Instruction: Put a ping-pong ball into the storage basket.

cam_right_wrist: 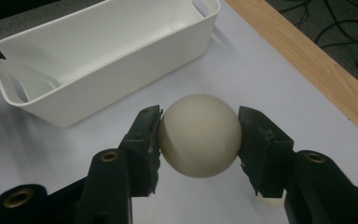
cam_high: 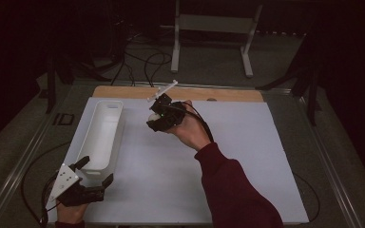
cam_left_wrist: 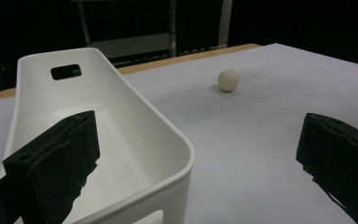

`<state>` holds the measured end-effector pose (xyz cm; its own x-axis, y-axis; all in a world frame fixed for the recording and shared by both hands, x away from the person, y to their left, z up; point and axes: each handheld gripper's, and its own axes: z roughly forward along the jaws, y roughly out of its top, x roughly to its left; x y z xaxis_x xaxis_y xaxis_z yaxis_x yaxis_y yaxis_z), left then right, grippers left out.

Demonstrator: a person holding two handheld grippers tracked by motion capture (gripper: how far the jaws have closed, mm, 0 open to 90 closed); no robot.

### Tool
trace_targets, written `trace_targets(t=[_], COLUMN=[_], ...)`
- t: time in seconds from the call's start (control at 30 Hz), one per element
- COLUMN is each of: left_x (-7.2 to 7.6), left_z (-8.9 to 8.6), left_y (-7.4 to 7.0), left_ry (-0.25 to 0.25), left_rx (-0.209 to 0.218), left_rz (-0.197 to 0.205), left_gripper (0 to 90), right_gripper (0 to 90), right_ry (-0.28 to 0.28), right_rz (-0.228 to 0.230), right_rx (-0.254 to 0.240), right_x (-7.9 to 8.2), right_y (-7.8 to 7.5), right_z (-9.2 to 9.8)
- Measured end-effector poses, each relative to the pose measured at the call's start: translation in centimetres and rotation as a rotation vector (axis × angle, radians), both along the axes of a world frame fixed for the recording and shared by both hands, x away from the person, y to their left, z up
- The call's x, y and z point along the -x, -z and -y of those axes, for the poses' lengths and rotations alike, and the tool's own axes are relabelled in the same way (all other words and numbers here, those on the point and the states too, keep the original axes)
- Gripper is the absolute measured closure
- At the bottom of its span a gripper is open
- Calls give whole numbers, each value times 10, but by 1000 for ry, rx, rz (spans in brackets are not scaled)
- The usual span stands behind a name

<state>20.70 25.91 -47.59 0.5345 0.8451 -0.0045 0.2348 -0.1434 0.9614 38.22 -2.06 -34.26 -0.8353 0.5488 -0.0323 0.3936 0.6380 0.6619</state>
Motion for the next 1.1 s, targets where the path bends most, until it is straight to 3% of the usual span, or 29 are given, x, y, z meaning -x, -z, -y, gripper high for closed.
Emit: trace_targets(t=[1.1], left_x=[0], left_z=[0], left_y=[0], left_ry=[1], left_rx=[0], left_rz=[1], left_gripper=[0], right_gripper=[504], right_ry=[-39], right_rz=[29], right_rx=[-11], right_x=[0], right_y=[-4], right_z=[-14])
